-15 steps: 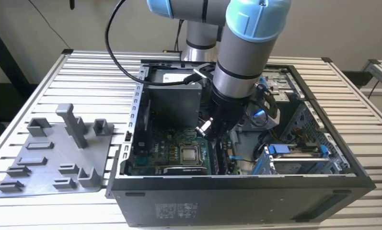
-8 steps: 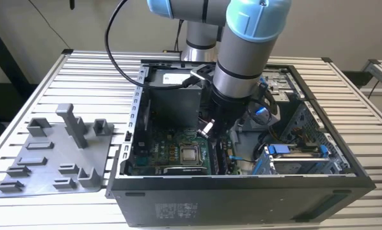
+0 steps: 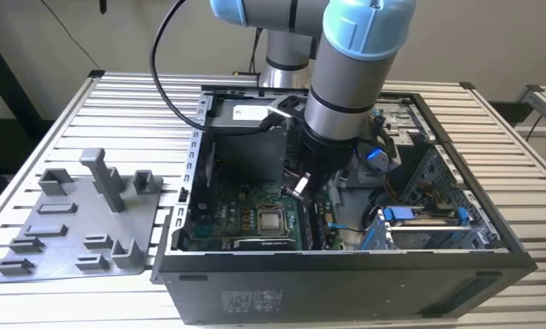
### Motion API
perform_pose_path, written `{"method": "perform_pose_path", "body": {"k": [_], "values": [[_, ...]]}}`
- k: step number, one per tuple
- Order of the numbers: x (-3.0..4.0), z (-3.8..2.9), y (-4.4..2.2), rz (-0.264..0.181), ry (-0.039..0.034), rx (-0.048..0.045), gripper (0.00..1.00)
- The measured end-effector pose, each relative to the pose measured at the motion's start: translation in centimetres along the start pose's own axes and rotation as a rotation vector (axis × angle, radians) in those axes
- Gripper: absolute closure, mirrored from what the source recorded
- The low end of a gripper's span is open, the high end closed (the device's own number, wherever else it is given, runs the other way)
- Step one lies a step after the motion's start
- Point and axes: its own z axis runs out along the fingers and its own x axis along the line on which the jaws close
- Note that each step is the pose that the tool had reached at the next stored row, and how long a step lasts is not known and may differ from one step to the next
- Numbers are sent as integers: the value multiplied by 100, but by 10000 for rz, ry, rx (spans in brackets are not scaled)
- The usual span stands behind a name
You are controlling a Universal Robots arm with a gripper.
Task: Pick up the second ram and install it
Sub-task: 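Press down the second ram until it locks into place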
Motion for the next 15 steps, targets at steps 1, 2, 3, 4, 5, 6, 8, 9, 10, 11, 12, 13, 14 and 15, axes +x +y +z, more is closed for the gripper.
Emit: {"method": "perform_pose_path", "body": {"k": [1,2,3,4,5,6,8,9,10,11,12,13,14,15], "values": [[0,0,0,-147,-23,16,89],[0,1,0,-288,-50,38,89],[0,1,-1,-430,-75,60,89],[0,2,-1,-582,-97,78,89],[-1,2,-1,-739,-111,88,89],[-1,2,-1,-912,-116,90,89],[0,1,0,-1273,-102,83,89],[1,1,0,-1452,-94,79,89],[1,1,0,-1631,-86,75,89],[0,4,0,-1819,-80,70,89],[0,7,-1,-1997,-75,64,89],[0,10,0,-2177,-69,59,89],[0,14,-1,-2357,-64,56,89],[0,18,-1,-2543,-58,55,89]]}}
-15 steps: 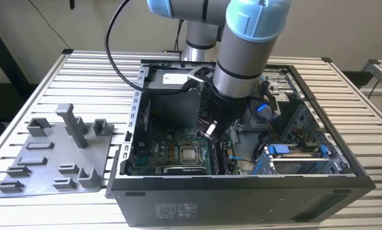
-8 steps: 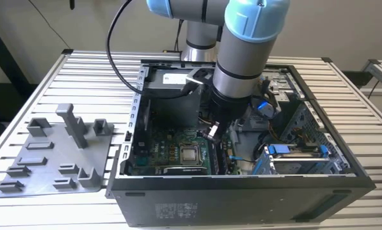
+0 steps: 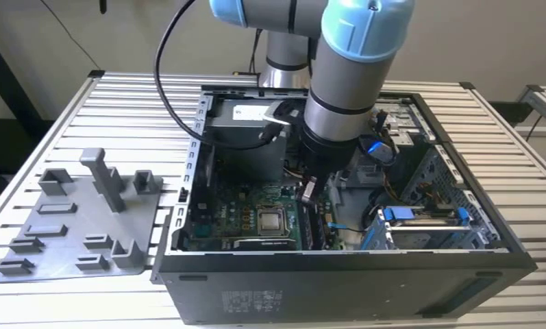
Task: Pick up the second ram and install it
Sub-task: 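Press down the second ram until it locks into place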
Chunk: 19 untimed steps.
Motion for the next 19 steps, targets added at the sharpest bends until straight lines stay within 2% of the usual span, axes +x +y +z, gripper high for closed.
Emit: {"method": "perform_pose_path", "body": {"k": [19], "values": [[1,26,-1,-3453,92,-71,89]]}}
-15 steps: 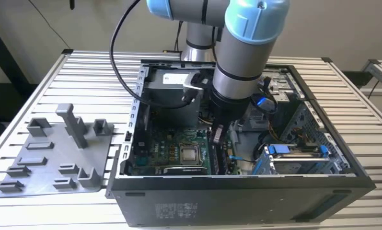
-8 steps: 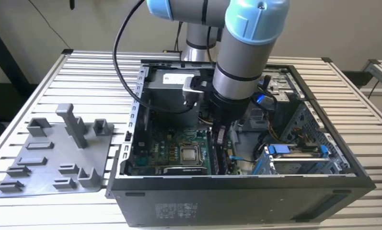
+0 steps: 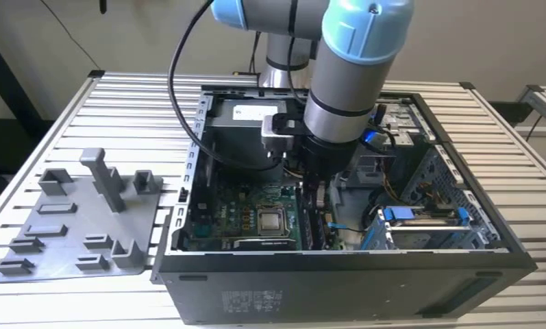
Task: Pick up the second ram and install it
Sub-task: 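Press down the second ram until it locks into place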
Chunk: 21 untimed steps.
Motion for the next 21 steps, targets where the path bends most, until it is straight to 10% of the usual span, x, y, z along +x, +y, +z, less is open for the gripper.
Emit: {"method": "perform_pose_path", "body": {"k": [4,21], "values": [[0,3,-1,-609,13,3,89],[-149,173,4,-637,20,3,89]]}}
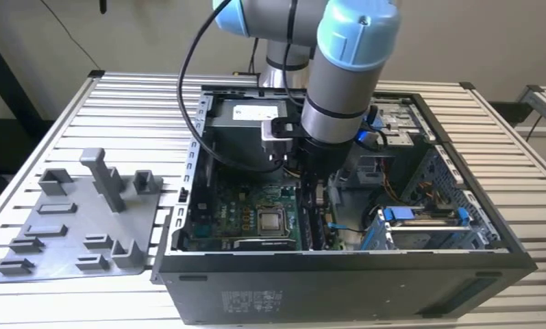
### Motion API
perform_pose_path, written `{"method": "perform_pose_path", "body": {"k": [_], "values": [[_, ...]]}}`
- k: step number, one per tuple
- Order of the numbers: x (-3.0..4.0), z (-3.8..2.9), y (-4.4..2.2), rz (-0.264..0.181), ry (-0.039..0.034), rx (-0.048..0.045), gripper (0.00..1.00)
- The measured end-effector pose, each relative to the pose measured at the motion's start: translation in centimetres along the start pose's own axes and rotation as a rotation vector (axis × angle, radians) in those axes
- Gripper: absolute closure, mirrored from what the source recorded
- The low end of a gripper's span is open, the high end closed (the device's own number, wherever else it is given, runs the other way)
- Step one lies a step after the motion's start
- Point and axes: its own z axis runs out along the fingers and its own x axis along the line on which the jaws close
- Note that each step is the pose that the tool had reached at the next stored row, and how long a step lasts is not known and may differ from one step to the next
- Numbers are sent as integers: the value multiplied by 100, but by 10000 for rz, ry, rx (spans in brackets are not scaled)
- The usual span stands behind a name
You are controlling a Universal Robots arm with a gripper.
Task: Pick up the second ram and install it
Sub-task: 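Press down the second ram until it locks into place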
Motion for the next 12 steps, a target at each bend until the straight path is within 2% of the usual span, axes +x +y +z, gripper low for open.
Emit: {"method": "perform_pose_path", "body": {"k": [1,2,5,12], "values": [[-3,-27,0,-1,-41,10,89],[-1,-81,3,-1,-19,6,89],[-3,-214,7,0,-12,4,89],[-3,-225,8,-1,-10,5,89]]}}
